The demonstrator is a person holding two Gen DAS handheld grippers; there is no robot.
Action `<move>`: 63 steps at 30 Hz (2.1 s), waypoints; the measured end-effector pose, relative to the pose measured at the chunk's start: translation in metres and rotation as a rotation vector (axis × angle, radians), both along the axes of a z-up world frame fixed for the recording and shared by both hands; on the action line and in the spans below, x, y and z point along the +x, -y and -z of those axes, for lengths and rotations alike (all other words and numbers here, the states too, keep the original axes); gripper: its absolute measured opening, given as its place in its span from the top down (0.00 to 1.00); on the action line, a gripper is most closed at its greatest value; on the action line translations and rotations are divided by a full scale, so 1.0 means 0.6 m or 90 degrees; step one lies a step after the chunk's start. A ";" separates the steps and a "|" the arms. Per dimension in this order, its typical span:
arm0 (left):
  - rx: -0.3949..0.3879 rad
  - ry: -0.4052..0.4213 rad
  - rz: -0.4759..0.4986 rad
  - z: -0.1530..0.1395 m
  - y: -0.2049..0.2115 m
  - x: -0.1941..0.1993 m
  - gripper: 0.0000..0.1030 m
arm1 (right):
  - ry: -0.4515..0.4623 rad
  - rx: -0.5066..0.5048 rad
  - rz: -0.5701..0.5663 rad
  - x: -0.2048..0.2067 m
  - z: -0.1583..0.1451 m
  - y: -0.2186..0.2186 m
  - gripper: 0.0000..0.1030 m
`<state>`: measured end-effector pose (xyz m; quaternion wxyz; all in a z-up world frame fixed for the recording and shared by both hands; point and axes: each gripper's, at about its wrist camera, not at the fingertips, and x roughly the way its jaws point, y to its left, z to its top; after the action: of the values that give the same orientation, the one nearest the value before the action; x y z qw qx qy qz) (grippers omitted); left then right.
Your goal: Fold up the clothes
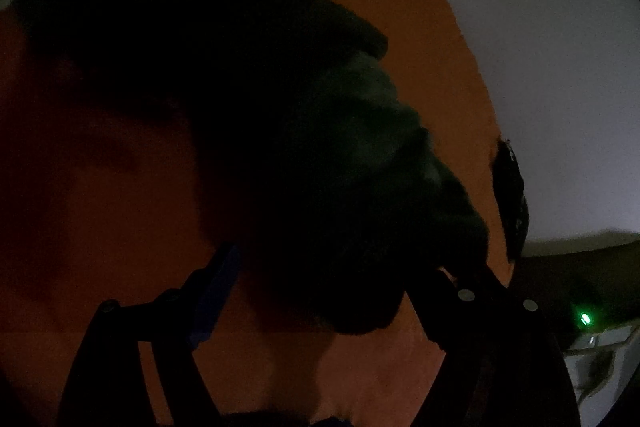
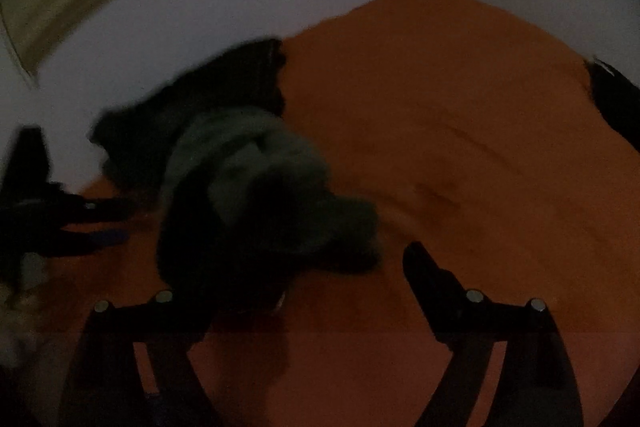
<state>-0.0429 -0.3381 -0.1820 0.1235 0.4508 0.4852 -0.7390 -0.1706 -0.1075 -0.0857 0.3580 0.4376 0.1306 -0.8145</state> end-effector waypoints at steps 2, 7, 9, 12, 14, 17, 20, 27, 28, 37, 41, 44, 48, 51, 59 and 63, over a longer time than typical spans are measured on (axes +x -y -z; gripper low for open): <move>0.019 0.007 0.002 0.022 -0.006 -0.023 0.20 | 0.018 0.016 -0.028 0.002 0.055 0.043 0.17; 0.028 -0.007 -0.028 0.068 -0.031 -0.087 0.51 | 0.055 0.041 -0.053 -0.006 0.165 0.126 0.76; 0.004 -0.013 -0.020 0.062 -0.062 -0.117 0.81 | 0.066 -0.018 0.037 -0.031 0.150 0.093 0.80; -0.100 -0.079 0.043 -0.042 -0.149 -0.153 0.84 | 0.067 -0.111 0.141 -0.060 0.087 0.011 0.83; -0.154 -0.121 0.091 -0.130 -0.206 -0.180 0.84 | 0.024 -0.121 0.158 -0.073 0.021 -0.040 0.86; -0.176 -0.177 0.152 -0.266 -0.266 -0.216 0.84 | -0.018 -0.147 0.187 -0.097 -0.086 -0.116 0.88; -0.206 -0.247 0.197 -0.416 -0.316 -0.232 0.84 | -0.106 -0.170 0.211 -0.108 -0.227 -0.185 0.88; -0.282 -0.395 0.254 -0.749 -0.426 -0.234 0.84 | -0.304 -0.226 0.294 -0.108 -0.541 -0.362 0.89; -0.290 -0.410 0.257 -0.789 -0.440 -0.236 0.84 | -0.340 -0.228 0.305 -0.106 -0.583 -0.390 0.89; -0.269 -0.292 0.265 -0.655 -0.380 -0.316 0.84 | -0.386 -0.071 0.376 -0.109 -0.691 -0.635 0.88; -0.249 -0.166 0.252 -0.475 -0.346 -0.419 0.84 | -0.268 0.027 0.420 -0.209 -0.530 -0.741 0.87; -0.234 -0.071 0.242 -0.340 -0.321 -0.495 0.84 | -0.167 0.060 0.450 -0.283 -0.379 -0.823 0.87; -0.223 0.007 0.228 -0.183 -0.270 -0.540 0.84 | -0.042 0.091 0.514 -0.333 -0.176 -0.975 0.87; -0.180 -0.001 0.205 -0.120 -0.224 -0.512 0.83 | 0.041 0.136 0.575 -0.333 -0.031 -1.120 0.86; -0.111 -0.069 0.190 -0.059 -0.150 -0.426 0.53 | 0.087 0.086 0.614 -0.292 0.108 -1.278 0.59; -0.152 -0.095 0.229 -0.092 -0.177 -0.384 0.40 | 0.026 0.107 0.605 -0.255 0.101 -1.230 0.37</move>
<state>-0.2733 -0.2317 -0.1268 0.0060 0.4565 0.3141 -0.8324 -0.3234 0.6306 -0.1465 -0.0875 0.4923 -0.0256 -0.8657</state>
